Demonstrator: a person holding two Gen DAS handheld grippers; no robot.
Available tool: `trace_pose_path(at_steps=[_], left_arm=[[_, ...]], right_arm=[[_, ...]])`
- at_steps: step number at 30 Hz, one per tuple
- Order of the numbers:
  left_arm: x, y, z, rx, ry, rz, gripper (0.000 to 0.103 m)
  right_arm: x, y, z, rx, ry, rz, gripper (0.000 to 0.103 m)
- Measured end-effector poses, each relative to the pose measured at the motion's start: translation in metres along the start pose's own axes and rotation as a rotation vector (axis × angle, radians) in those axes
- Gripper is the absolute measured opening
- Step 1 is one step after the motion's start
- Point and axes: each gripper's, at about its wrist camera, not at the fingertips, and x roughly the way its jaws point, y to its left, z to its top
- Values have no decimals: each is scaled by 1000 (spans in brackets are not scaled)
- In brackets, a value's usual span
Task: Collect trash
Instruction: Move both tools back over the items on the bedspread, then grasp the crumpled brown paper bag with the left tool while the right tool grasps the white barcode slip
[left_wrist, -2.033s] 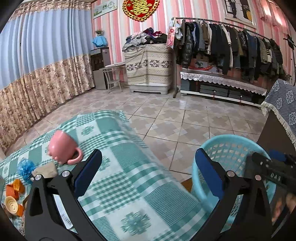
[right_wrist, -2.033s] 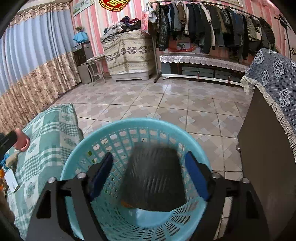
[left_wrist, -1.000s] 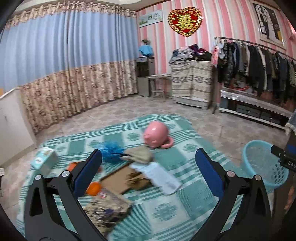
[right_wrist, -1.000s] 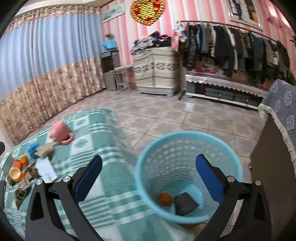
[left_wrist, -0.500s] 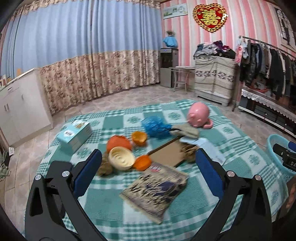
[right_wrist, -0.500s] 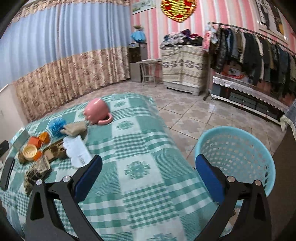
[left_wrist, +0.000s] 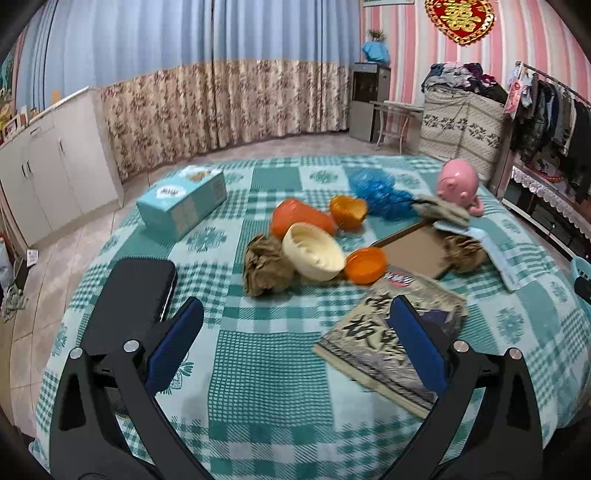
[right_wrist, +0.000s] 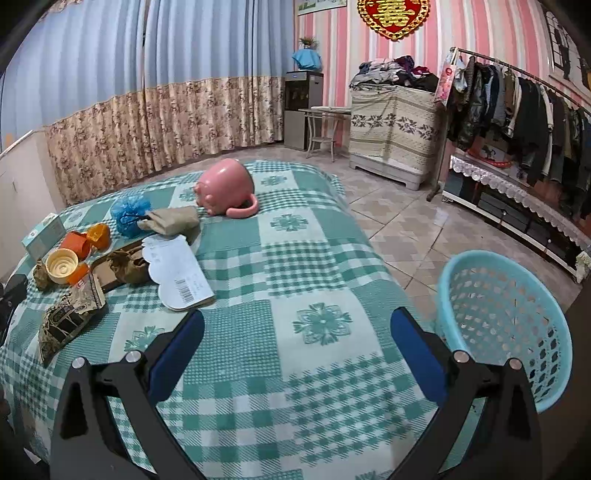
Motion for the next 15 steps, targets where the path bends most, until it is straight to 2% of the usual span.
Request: trace_pose_path(at_steps=[5, 15], left_arm=[[22, 5, 2, -15, 41, 2, 98], [47, 18, 31, -40, 44, 29, 97]], right_arm=[[13, 14, 5, -17, 10, 26, 99], [34, 36, 8, -61, 22, 54, 99]])
